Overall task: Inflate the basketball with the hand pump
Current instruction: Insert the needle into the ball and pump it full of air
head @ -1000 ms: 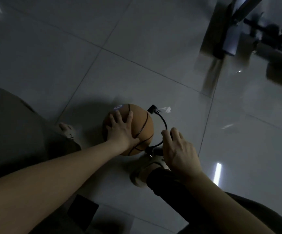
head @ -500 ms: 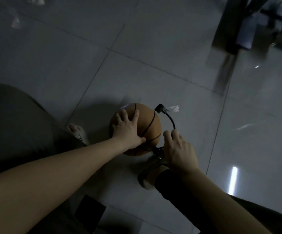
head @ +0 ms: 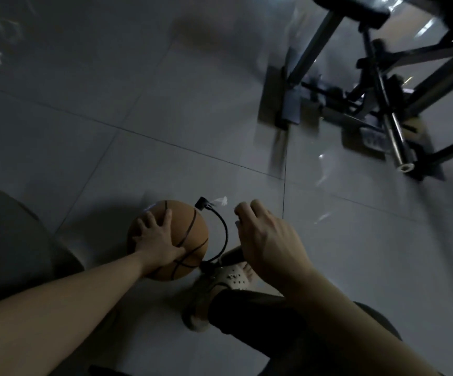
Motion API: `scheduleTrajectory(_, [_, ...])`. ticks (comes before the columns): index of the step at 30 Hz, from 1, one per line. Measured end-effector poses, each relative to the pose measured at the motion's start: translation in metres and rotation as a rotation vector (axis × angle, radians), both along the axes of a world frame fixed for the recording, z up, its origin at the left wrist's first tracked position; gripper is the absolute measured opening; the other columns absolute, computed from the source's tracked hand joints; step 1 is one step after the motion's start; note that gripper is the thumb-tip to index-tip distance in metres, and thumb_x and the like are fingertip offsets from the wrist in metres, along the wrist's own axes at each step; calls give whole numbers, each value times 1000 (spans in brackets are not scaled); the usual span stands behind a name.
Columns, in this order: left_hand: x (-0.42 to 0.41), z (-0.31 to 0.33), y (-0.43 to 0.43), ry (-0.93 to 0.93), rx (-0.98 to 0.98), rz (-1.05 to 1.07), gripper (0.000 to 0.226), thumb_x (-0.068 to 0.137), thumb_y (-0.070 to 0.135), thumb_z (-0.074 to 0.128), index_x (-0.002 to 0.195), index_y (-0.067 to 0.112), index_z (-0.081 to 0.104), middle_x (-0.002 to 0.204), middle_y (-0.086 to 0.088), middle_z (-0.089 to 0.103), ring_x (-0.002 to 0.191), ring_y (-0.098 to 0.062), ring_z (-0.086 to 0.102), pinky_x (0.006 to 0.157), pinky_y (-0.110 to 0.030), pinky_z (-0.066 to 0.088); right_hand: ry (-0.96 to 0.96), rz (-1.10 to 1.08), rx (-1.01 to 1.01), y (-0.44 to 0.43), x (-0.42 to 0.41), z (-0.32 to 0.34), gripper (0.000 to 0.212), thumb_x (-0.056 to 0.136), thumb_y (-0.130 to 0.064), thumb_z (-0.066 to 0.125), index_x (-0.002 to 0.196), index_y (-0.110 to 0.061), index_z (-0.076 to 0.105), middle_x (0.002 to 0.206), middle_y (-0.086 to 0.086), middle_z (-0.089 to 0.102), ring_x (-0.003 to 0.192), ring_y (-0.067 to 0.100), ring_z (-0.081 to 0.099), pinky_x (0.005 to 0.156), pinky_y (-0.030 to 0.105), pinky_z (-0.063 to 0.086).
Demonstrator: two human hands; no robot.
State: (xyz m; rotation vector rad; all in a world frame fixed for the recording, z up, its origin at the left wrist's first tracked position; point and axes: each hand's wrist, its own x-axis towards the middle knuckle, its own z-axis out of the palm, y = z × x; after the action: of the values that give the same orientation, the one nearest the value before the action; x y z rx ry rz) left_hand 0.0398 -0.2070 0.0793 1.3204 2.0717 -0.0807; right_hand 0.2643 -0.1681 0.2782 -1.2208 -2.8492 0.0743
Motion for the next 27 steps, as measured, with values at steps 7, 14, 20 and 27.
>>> scheduleTrajectory(7, [10, -4, 2, 13, -17, -22, 124, 76, 68, 64, 155, 32, -23, 160, -24, -23, 147, -54, -11, 113, -68, 24, -201, 54, 57, -8, -3, -45, 30, 81, -17, 66, 108, -10, 54, 89, 9, 50, 68, 21, 44, 41, 30, 25])
scheduleTrajectory(14, [14, -12, 12, 81, -27, 5, 125, 76, 71, 64, 154, 33, -26, 162, -22, -23, 148, -51, -11, 115, -66, 21, -167, 97, -7, 8, -6, -97, 21, 86, -21, 44, 103, -11, 48, 87, 9, 48, 66, 22, 45, 41, 29, 21])
scheduleTrajectory(20, [20, -16, 11, 85, 21, -73, 120, 78, 69, 64, 155, 35, -21, 163, -22, -19, 148, -51, -11, 114, -70, 17, -197, 87, -131, 9, -7, -149, 28, 82, -21, 53, 107, -11, 47, 89, 10, 47, 66, 22, 46, 39, 29, 30])
scheduleTrajectory(27, [18, -19, 5, 88, 0, -76, 119, 79, 68, 66, 155, 36, -21, 163, -22, -20, 148, -52, -13, 115, -71, 15, -212, 33, -195, 8, -18, -163, 36, 80, -22, 66, 109, -12, 46, 89, 10, 49, 62, 21, 47, 38, 28, 29])
